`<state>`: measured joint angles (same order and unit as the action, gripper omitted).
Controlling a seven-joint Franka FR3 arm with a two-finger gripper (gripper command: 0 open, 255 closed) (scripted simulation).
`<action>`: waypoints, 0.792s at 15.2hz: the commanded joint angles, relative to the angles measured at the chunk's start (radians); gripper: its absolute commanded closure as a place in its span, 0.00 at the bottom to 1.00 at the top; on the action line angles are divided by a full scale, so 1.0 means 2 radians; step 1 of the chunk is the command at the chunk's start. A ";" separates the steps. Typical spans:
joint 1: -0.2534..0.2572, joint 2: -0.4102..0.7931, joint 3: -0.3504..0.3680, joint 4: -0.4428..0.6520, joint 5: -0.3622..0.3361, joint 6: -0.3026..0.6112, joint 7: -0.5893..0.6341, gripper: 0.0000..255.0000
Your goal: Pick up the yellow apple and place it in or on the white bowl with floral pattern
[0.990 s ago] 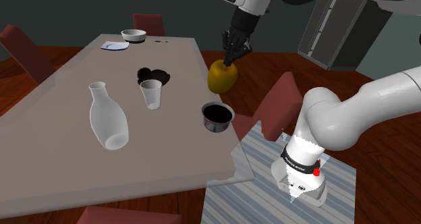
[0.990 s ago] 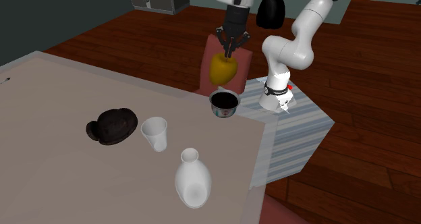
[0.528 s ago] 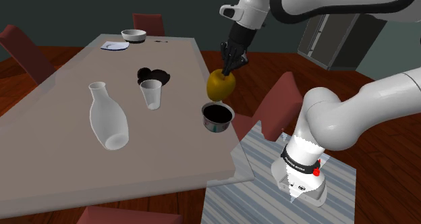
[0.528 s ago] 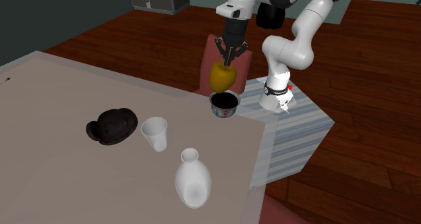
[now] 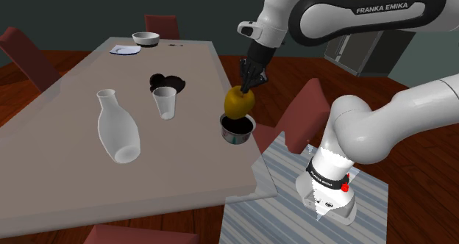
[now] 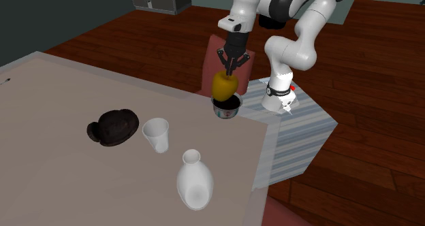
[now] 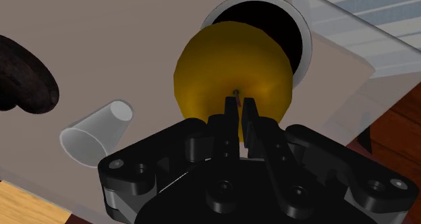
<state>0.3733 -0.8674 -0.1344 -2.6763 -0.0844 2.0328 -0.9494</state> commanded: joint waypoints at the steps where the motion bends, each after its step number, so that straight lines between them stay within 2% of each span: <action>1: -0.001 -0.001 -0.001 -0.006 -0.001 0.005 -0.001 1.00; 7: -0.001 -0.001 -0.001 -0.006 -0.001 0.005 -0.001 1.00; 8: -0.001 -0.001 -0.001 -0.006 -0.001 0.005 -0.001 0.00; 12: -0.001 -0.001 -0.001 -0.006 -0.001 0.005 -0.001 0.00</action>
<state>0.3718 -0.8687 -0.1369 -2.6876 -0.0863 2.0437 -0.9512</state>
